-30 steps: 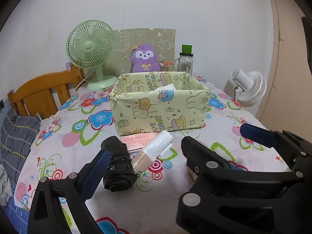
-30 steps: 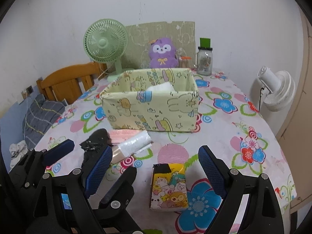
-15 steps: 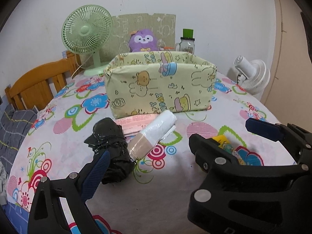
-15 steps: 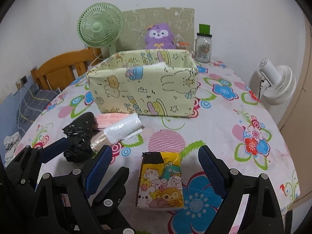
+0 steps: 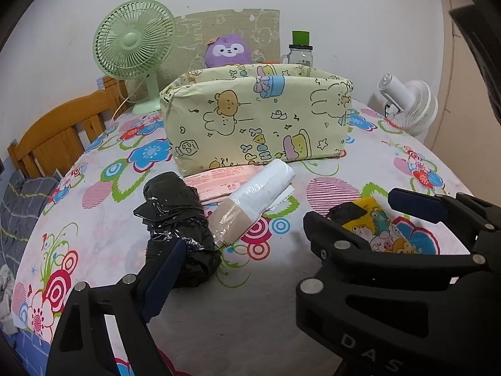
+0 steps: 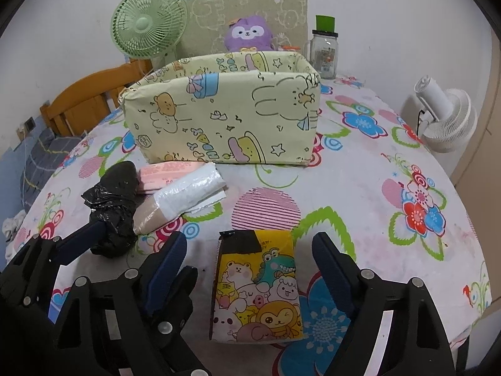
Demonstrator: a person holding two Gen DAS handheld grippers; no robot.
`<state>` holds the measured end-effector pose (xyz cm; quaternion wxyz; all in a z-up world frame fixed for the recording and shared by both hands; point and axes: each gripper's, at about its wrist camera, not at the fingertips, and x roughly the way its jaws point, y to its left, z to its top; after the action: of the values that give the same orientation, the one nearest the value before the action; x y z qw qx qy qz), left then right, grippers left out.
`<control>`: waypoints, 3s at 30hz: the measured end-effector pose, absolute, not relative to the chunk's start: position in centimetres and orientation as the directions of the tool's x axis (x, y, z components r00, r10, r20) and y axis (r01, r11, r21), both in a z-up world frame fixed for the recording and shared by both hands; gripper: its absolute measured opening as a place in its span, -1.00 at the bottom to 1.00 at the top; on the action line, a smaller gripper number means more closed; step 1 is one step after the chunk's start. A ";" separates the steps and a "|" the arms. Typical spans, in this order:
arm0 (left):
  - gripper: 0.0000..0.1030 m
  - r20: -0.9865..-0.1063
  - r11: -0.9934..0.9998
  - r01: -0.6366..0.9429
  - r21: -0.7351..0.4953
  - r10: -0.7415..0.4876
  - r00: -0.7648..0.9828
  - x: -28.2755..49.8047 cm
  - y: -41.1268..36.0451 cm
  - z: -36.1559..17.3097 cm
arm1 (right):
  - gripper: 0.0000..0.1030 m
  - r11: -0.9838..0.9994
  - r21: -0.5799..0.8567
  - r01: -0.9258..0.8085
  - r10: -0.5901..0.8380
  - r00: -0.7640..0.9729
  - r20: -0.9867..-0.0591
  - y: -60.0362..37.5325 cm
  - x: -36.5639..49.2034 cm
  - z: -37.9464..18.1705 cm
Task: Organize soft objects
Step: 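Grasp the yellow cartoon pack with the right tool while the left tool grasps the black bundle, then carry the black bundle over the box with the left tool while the right tool carries the yellow pack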
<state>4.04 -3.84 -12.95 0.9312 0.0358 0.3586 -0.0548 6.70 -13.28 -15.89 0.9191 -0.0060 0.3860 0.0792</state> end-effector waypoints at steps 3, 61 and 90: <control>0.74 -0.675 0.990 0.136 0.034 -0.078 0.734 4.1 -4.0 -13.2 | 0.50 0.988 0.057 -0.147 0.142 0.678 -0.721 -13.3 6.9 -16.2; -0.13 -0.728 0.997 -0.066 -0.043 0.014 0.685 10.4 2.7 -13.3 | -0.01 0.974 0.066 -0.215 0.196 0.669 -0.717 -7.9 12.5 -14.8; -0.18 -0.706 0.999 -0.018 -0.044 -0.019 0.708 7.7 -0.5 -11.7 | -0.01 0.982 0.069 -0.175 0.173 0.695 -0.698 -10.3 9.9 -14.2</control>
<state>7.68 -0.53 -11.74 0.9237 -0.0238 0.3823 -0.0002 9.86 -10.31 -14.21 0.9206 -0.0012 0.3789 0.0945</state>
